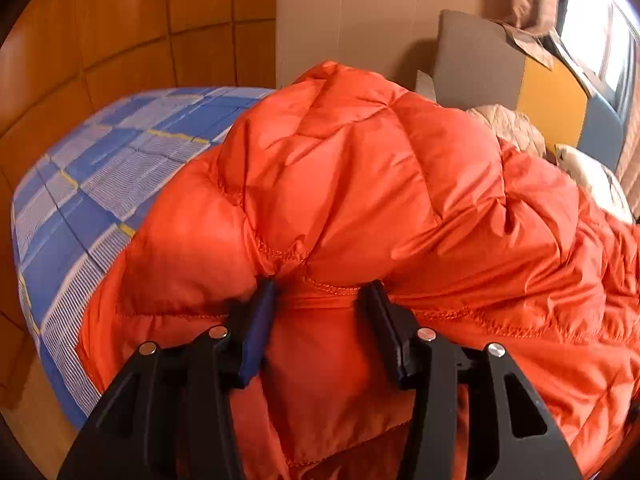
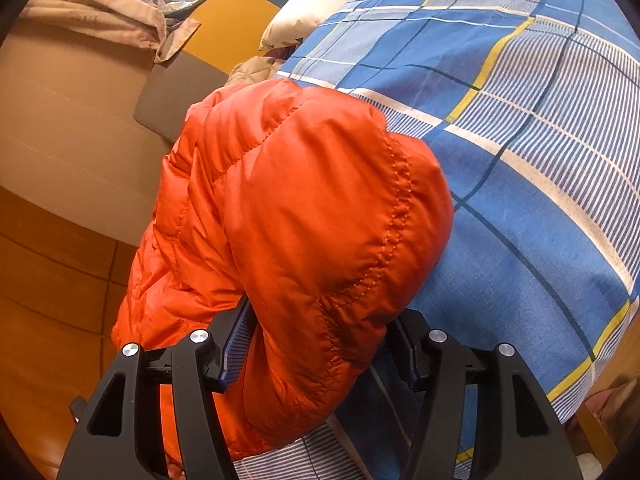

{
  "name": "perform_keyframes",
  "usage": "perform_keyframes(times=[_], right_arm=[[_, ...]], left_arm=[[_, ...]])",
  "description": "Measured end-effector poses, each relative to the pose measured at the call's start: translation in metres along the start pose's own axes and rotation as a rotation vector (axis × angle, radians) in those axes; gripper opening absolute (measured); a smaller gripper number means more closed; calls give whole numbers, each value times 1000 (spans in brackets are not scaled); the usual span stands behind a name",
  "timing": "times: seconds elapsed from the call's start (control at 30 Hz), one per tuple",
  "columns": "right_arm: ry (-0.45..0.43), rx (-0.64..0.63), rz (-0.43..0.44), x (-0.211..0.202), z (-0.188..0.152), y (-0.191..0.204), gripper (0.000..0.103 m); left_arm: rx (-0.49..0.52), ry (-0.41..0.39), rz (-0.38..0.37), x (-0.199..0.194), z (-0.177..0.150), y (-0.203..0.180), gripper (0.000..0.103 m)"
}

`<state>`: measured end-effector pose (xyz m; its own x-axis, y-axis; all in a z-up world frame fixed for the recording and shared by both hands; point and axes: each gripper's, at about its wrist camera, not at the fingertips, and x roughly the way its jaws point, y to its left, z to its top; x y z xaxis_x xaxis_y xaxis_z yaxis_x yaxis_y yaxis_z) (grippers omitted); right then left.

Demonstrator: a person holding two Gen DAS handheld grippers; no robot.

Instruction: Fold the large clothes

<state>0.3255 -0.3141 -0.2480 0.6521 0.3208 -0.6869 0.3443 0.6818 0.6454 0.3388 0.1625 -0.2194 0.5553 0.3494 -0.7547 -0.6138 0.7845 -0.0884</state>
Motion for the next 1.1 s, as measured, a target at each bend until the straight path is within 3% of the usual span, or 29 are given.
perform_keyframes(times=[0.1,0.3,0.5,0.57,0.7,1.1], right_arm=[[-2,-6,-1,-1,0,2,59],[-25,-64,-21,-5,-3,17,45],[-47,-68,-29,-6,-5,19,43],[-52,-44,-14,-6,-4,16,43],[-25,214,125,-1,3,-16,40],[-49,99,69,-7,3,3,35]], left_arm=[[-13,-6,4,2,-1,1,48],[7,-23,-3,0,-5,2,48],[47,-35,-11,-6,-12,-3,49],[53,-31,-15,-7,-12,-4,49],[49,-25,-21,-9,-11,-4,49],[66,-21,-58,-10,-11,1,49]])
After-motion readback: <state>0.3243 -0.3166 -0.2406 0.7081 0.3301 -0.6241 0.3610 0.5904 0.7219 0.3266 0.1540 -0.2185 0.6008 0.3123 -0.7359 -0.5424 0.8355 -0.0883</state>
